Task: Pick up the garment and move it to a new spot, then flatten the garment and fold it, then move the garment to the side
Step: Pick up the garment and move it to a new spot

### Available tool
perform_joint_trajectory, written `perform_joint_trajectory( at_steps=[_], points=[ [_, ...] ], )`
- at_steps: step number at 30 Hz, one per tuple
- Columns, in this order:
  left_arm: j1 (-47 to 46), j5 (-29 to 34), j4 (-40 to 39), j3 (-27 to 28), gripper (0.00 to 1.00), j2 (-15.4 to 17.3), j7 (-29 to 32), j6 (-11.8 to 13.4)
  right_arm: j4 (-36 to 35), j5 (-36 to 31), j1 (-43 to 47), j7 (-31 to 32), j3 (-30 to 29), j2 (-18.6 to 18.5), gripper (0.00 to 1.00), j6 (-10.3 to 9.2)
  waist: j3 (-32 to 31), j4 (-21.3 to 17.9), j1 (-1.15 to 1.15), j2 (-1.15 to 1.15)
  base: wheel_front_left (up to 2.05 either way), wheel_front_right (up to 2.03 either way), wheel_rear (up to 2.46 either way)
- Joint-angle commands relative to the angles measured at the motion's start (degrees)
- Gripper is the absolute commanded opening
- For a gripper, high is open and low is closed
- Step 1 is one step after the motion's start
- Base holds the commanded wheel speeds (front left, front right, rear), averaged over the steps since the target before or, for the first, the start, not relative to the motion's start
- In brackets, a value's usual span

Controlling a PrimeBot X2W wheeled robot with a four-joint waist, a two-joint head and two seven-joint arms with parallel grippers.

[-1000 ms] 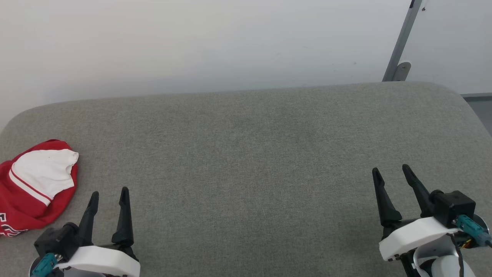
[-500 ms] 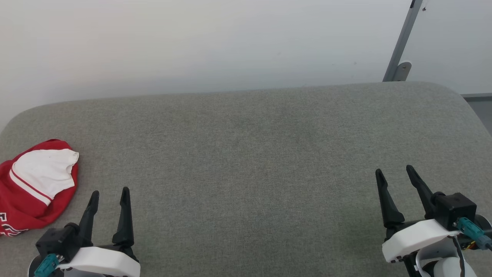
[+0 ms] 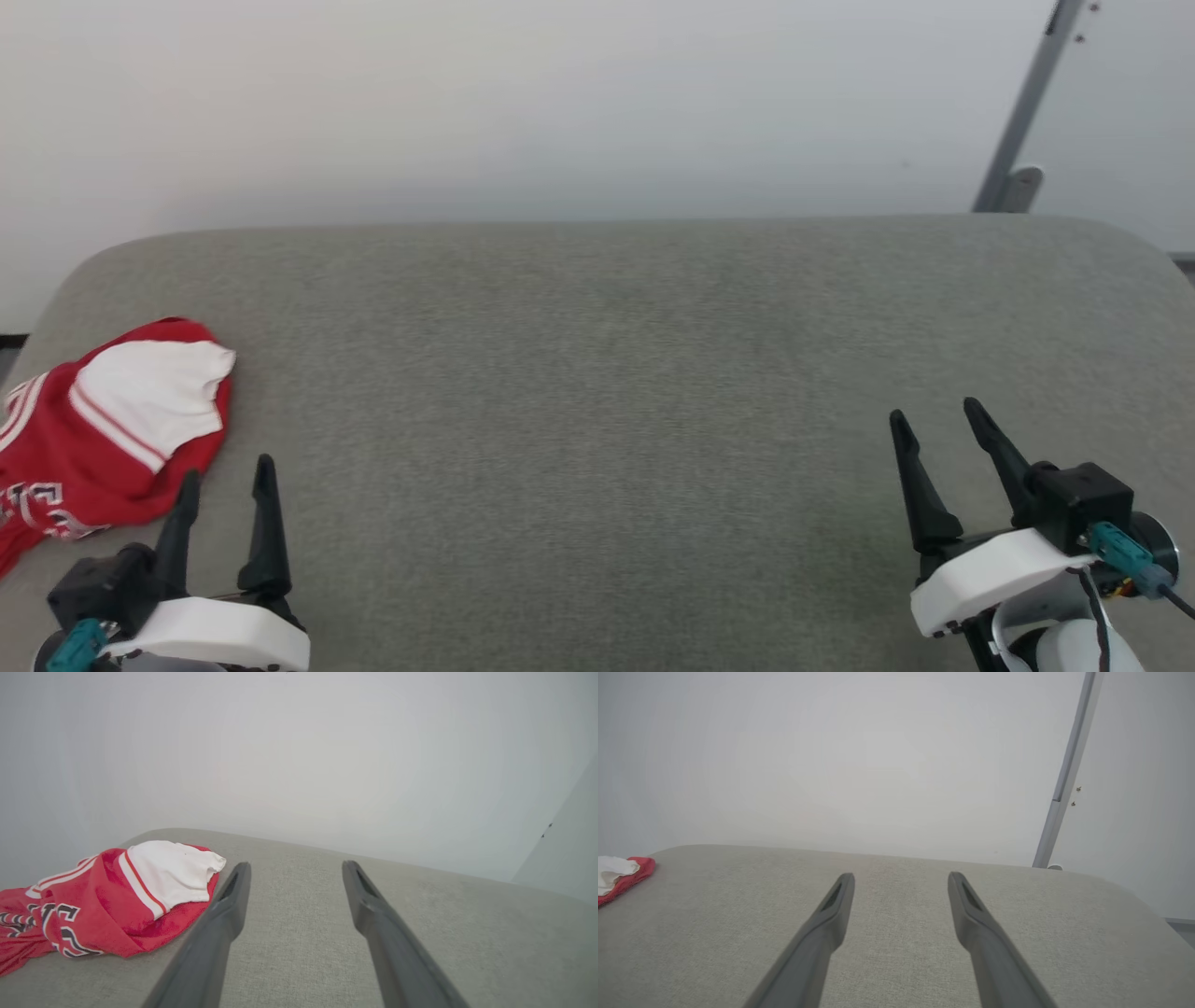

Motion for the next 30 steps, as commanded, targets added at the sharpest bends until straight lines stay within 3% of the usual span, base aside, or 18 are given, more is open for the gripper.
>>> perform_joint_trajectory(
  at_steps=[1,17,30],
  points=[
    [-0.4,-0.2,-0.1,0.4,1.00,0.3,0.0,0.5,-0.2,0.2,-0.6,0.2,0.5,-0.2,1.00,-0.02,-0.3,1.8,0.00,0.00,0.00,0.00,0.00],
    [2.7,-1.7,-2.3,3.8,1.00,1.4,0.8,4.1,0.6,2.6,-2.9,1.1,7.6,-1.0,1.00,-0.02,-1.7,15.9,0.00,0.00,0.00,0.00,0.00],
    [3.1,-3.3,-3.5,4.6,1.00,1.0,2.2,5.5,0.6,3.4,-3.3,0.9,8.7,-1.1,1.00,-0.03,-1.3,21.9,0.00,0.00,0.00,0.00,0.00]
  ],
)
